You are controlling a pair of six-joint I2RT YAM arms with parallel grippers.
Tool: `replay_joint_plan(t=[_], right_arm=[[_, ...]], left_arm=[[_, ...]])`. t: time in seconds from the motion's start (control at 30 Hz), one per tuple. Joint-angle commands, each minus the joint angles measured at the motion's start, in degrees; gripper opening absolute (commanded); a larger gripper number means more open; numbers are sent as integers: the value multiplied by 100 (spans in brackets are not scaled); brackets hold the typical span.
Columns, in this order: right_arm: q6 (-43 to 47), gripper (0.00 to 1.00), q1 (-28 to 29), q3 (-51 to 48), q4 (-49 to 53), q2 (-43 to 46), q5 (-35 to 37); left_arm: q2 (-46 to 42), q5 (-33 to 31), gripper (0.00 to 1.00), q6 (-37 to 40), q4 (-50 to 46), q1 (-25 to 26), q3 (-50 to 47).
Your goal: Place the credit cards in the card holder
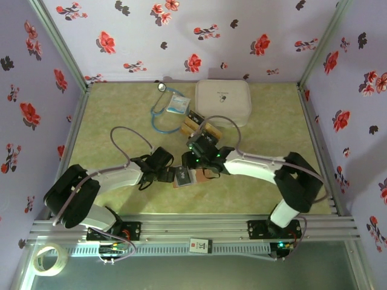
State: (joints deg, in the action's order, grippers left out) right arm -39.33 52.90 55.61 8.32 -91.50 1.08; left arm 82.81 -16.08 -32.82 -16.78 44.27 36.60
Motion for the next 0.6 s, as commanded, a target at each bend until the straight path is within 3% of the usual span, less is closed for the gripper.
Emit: replay_joint_plan(t=[0.0,0.2,0.57], right_arm=[[65,39,-249,-328,452,447,338],[135,47,-652,-943,706,919,537],[198,45,-792,-1158,636,722,524]], left_arm=[[-118,-168,100,-37,-284,21,-67],[-436,-221,100,-40,-488,23,-105],[-686,-251,100,-100,-583,16,-188]])
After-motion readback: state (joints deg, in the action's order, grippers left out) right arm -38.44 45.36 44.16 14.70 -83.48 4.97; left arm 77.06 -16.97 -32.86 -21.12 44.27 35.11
